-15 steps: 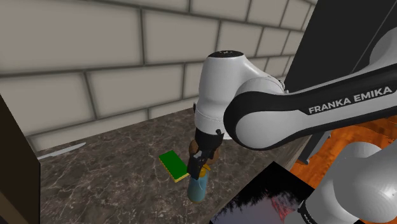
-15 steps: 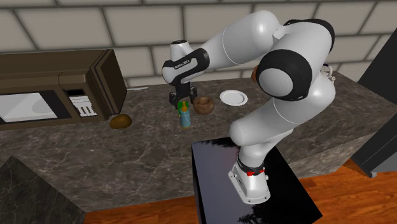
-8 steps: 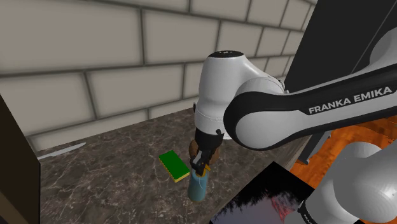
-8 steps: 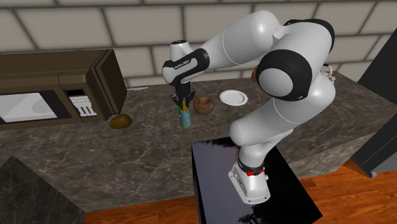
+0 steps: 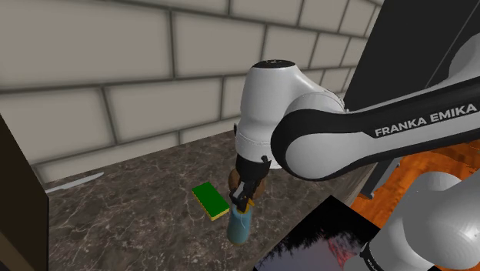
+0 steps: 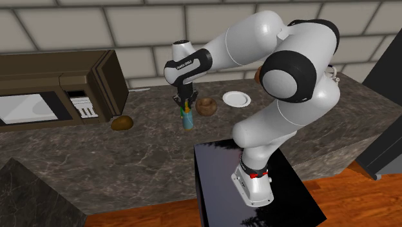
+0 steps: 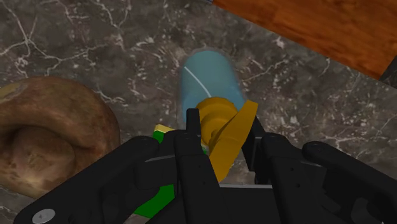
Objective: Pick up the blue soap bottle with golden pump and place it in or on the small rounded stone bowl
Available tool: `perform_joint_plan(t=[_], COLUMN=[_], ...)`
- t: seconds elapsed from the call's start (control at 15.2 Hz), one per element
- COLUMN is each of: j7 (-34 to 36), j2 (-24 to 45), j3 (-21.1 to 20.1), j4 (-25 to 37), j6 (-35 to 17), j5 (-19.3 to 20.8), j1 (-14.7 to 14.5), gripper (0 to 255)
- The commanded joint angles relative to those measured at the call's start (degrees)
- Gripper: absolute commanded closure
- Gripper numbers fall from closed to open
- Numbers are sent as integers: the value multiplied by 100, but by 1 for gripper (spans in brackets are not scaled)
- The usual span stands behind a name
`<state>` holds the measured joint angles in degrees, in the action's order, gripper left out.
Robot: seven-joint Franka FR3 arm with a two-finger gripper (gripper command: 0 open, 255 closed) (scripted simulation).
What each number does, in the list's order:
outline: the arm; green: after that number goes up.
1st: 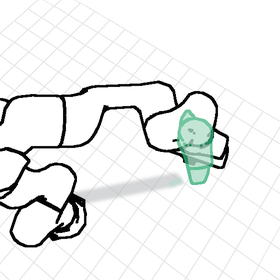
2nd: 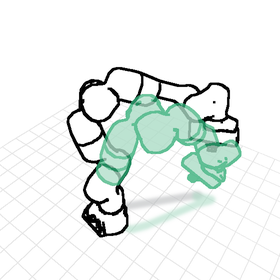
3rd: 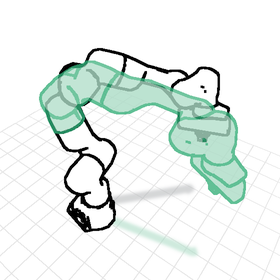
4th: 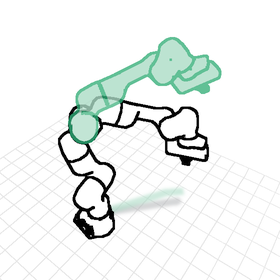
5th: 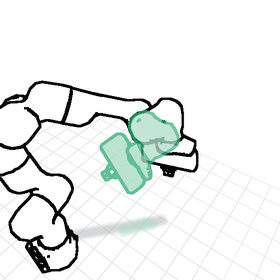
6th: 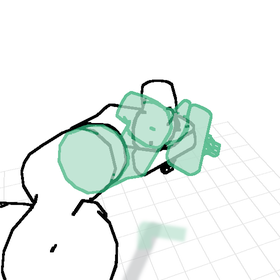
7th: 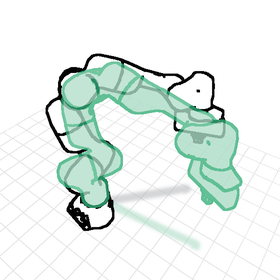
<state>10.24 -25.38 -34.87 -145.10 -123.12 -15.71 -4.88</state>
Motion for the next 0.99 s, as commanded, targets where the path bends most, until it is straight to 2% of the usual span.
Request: perform_joint_plan(t=[0.0, 0.92], j7=[-16, -69], j2=[-59, -456], j3=[41, 355], j4=[74, 866], j6=[136, 1318], j5=[4, 81], j1=[-4, -14], gripper=[255, 255])
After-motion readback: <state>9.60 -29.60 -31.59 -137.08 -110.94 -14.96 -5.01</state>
